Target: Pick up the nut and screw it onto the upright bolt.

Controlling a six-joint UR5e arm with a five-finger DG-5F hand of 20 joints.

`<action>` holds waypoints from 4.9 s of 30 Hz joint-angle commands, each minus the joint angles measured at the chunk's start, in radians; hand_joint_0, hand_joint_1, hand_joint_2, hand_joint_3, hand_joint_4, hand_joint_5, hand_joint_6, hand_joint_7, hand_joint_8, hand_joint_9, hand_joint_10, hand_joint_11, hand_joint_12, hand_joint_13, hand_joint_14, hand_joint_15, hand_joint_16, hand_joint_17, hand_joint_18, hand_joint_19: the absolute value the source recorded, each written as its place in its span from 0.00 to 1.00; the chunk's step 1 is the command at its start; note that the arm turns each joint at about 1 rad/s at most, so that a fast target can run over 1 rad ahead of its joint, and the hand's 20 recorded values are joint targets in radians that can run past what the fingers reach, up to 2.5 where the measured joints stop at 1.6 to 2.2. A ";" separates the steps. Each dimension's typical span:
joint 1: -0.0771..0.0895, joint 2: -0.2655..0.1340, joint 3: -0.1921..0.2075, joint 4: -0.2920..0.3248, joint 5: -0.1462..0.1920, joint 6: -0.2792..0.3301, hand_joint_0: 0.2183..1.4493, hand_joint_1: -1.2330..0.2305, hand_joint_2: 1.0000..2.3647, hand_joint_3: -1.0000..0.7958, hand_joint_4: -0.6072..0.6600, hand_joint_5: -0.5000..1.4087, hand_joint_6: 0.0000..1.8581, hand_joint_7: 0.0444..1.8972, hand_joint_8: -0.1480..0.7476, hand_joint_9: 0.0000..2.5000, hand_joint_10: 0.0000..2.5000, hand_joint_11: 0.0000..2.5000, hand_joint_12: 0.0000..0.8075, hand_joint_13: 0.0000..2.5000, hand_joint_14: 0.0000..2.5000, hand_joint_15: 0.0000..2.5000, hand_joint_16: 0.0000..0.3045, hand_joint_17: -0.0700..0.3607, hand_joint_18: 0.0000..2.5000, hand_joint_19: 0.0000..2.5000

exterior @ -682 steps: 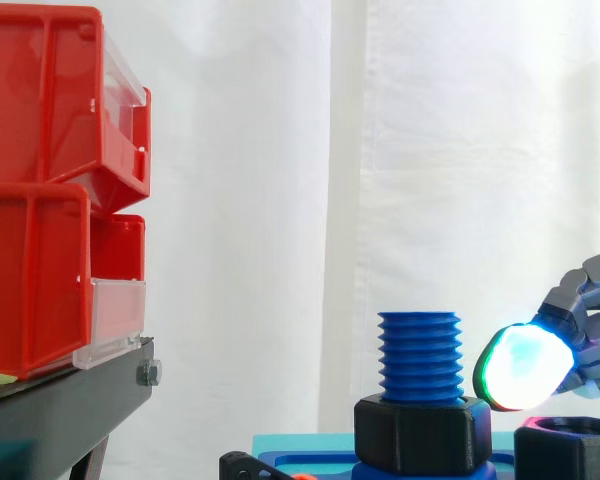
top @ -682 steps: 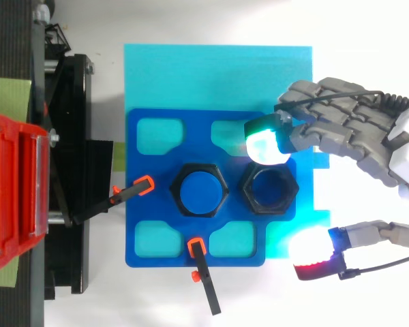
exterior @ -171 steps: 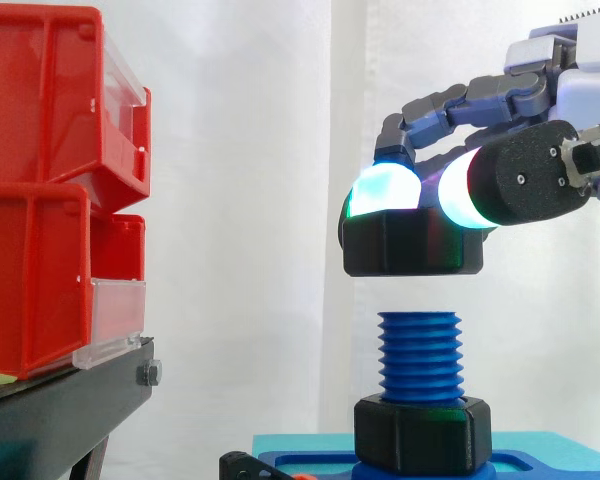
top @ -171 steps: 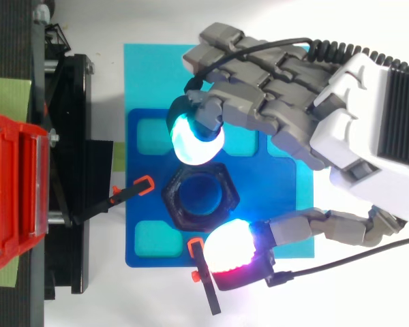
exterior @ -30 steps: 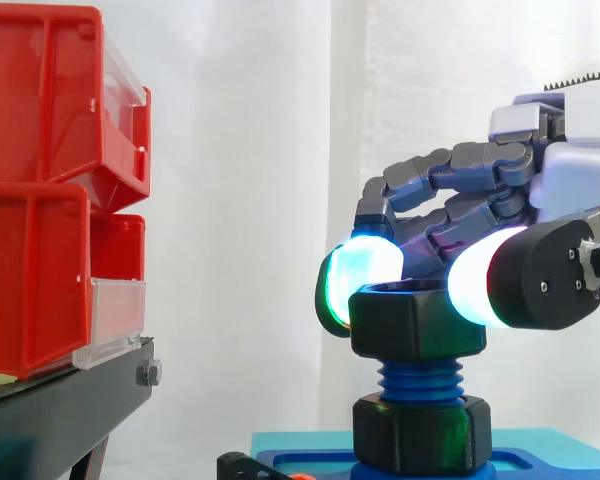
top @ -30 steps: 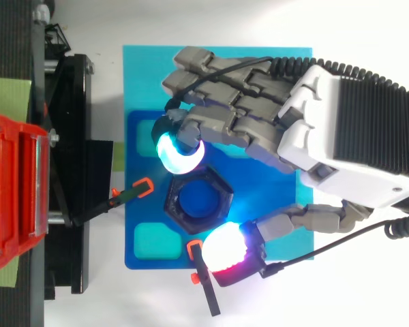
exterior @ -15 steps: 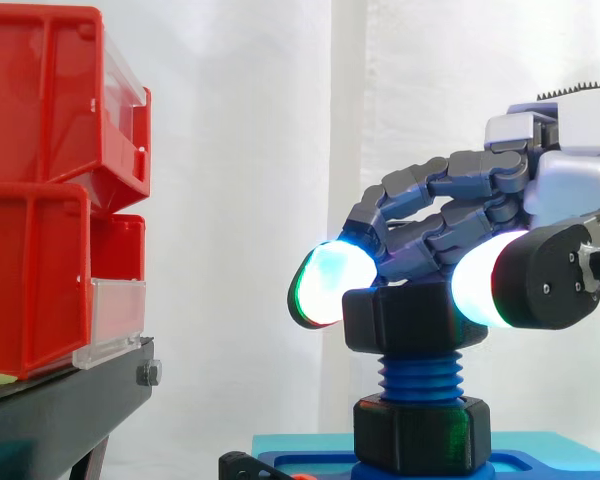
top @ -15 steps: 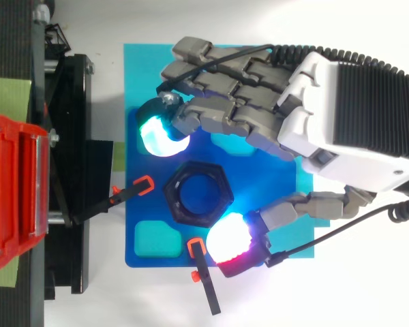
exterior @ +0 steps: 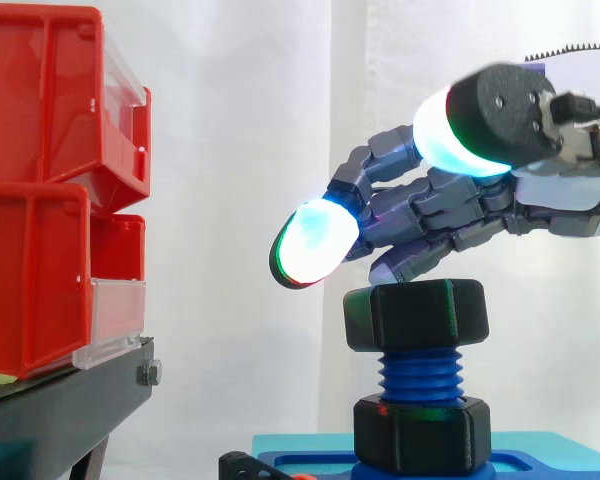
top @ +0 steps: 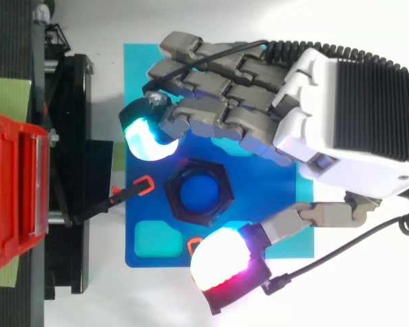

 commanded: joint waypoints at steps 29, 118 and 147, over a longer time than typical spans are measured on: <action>0.026 -0.001 0.002 -0.094 -0.007 0.000 0.21 0.82 0.00 0.28 0.60 0.25 0.27 0.50 0.46 0.27 0.00 0.00 0.45 0.15 0.00 0.00 0.18 0.44 0.16 0.11; -0.020 0.025 0.087 -0.203 -0.140 0.006 0.15 0.89 0.00 0.28 0.51 0.14 0.27 0.27 0.36 0.00 0.00 0.00 0.47 0.00 0.00 0.00 0.20 0.49 0.00 0.00; -0.063 0.024 0.022 -0.172 -0.193 0.000 0.16 0.93 0.00 0.28 0.54 0.16 0.27 0.32 0.38 0.00 0.00 0.00 0.46 0.00 0.00 0.00 0.20 0.48 0.00 0.00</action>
